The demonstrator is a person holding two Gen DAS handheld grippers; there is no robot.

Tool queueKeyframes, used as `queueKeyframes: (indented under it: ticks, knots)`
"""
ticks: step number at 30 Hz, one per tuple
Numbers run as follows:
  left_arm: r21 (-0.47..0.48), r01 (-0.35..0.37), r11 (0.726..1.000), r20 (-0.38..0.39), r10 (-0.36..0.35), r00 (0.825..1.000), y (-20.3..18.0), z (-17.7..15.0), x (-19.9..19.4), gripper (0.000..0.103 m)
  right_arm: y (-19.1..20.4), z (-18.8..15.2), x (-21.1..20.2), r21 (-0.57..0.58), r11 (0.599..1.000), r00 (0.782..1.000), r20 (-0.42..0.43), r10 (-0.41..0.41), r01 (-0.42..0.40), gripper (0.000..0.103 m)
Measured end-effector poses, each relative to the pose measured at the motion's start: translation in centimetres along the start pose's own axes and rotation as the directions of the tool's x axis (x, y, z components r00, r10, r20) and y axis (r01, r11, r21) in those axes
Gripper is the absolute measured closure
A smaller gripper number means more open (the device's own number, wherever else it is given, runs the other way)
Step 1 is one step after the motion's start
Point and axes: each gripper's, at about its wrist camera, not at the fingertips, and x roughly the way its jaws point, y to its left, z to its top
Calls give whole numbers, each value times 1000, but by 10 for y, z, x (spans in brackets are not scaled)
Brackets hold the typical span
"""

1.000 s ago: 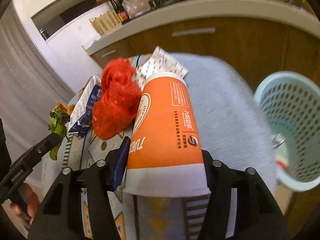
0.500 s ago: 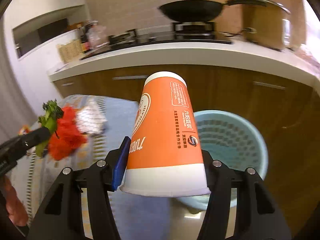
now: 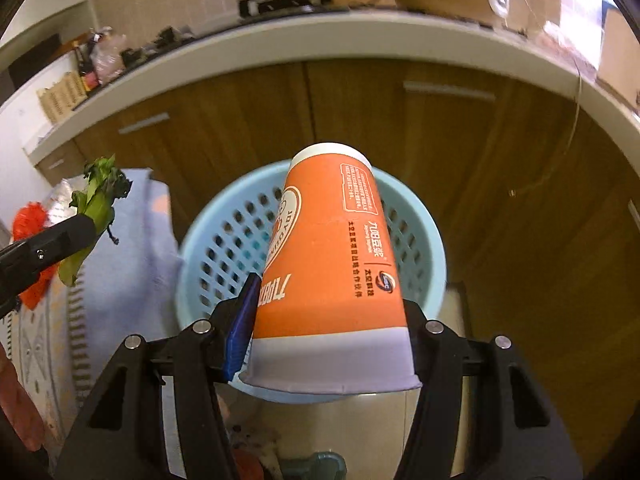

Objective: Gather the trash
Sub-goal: 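Carry the bok choy and orange cup over the teal basket and open both tools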

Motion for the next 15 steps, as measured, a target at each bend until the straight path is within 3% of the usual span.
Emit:
queueKeyframes:
  ticks: [13,14,15]
  knots:
    - [14,20,1000,-148,-17,989,-10,-11,64,84,-19,-12,33,23,998,993,-106,-58,61,47]
    - [14,19,1000,-148,-17,989,-10,-11,65,76,-19,-12,33,27,998,993,-107,-59,62,47]
    - [13,15,1000,-150,-13,989,-10,-11,66,62,-21,-12,33,33,998,993,-107,-56,60,47]
